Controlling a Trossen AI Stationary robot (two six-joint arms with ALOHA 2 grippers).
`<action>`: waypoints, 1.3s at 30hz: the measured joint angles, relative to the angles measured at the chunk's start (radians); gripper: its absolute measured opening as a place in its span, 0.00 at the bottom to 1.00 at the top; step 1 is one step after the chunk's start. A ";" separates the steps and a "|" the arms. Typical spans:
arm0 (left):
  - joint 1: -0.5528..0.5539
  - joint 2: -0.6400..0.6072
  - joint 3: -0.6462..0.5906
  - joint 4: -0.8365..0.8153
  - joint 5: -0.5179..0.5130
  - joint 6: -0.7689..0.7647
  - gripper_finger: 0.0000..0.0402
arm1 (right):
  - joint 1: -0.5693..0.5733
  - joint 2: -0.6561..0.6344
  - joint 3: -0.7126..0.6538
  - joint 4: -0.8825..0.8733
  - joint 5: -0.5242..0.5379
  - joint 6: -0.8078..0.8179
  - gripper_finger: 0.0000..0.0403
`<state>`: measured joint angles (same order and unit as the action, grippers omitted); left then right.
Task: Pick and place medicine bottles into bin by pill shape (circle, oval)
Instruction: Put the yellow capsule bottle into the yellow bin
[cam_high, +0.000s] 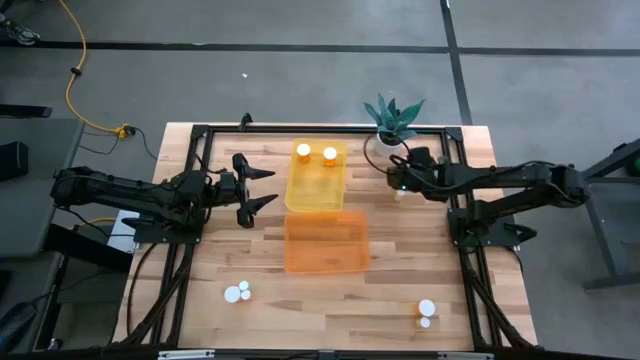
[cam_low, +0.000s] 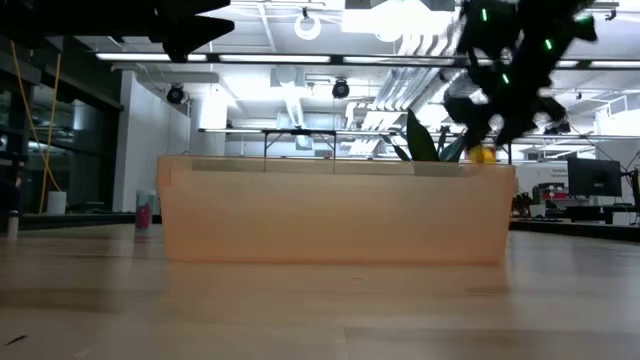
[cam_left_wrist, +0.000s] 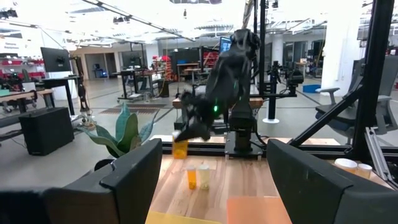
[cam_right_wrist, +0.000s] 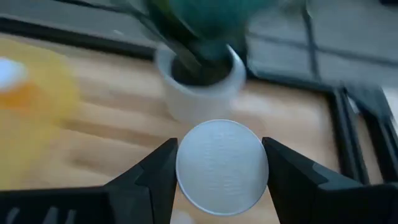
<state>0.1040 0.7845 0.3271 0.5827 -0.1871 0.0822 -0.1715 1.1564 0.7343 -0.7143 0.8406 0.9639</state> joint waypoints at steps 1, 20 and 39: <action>0.000 0.000 0.000 0.000 -0.002 0.000 0.70 | 0.014 0.000 0.028 0.027 0.005 -0.050 0.46; 0.000 0.000 0.000 0.009 -0.005 0.000 0.70 | 0.061 0.489 0.240 0.782 -0.250 -0.607 0.47; 0.000 0.000 0.000 0.010 -0.008 0.000 0.70 | -0.047 0.927 0.627 0.676 -0.381 -0.594 0.47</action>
<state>0.1040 0.7849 0.3271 0.5922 -0.1947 0.0818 -0.2185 2.0837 1.3616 -0.0378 0.4598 0.3702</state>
